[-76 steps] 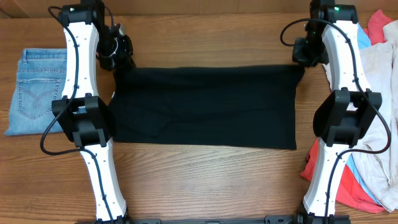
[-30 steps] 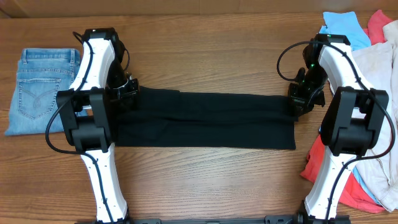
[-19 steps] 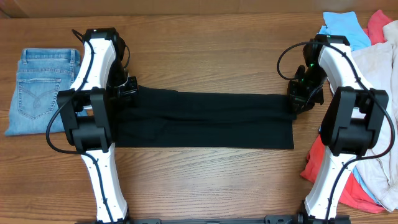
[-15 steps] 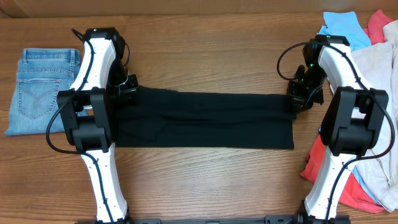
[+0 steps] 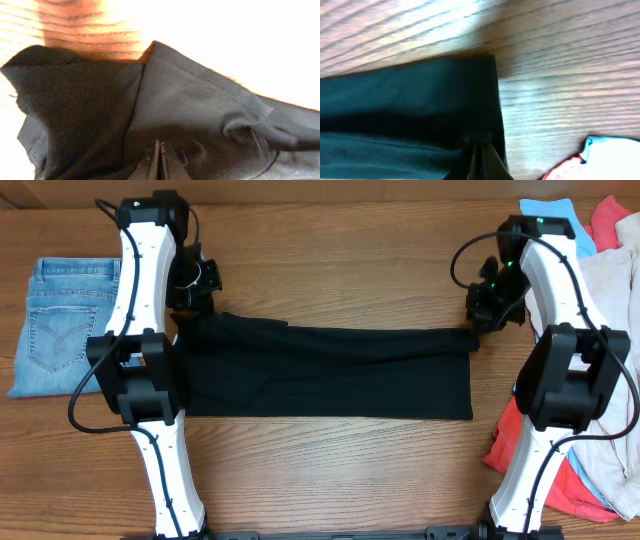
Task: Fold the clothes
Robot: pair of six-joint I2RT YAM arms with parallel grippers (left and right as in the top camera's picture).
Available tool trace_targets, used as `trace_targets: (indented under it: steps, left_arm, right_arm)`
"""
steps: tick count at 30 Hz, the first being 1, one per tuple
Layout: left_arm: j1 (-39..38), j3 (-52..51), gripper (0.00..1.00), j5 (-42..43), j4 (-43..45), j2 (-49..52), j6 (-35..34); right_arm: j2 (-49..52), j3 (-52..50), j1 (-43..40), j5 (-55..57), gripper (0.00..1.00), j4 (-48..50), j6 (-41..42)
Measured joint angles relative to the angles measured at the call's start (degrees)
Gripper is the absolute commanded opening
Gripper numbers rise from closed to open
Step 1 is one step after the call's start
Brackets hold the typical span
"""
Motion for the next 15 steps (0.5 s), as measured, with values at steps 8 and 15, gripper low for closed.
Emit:
trace_targets:
  steps: [8,15]
  left_arm:
    - [0.4,0.8,0.04,-1.6,-7.0,0.0,-0.5]
    - [1.1,0.5,0.04,-3.1,-7.2,0.0,-0.4]
  right_arm:
    - [-0.4,1.1,0.0,0.0,0.04,-5.2,-0.4]
    - [-0.4,0.9,0.0,0.0,0.04,-6.9,-0.6]
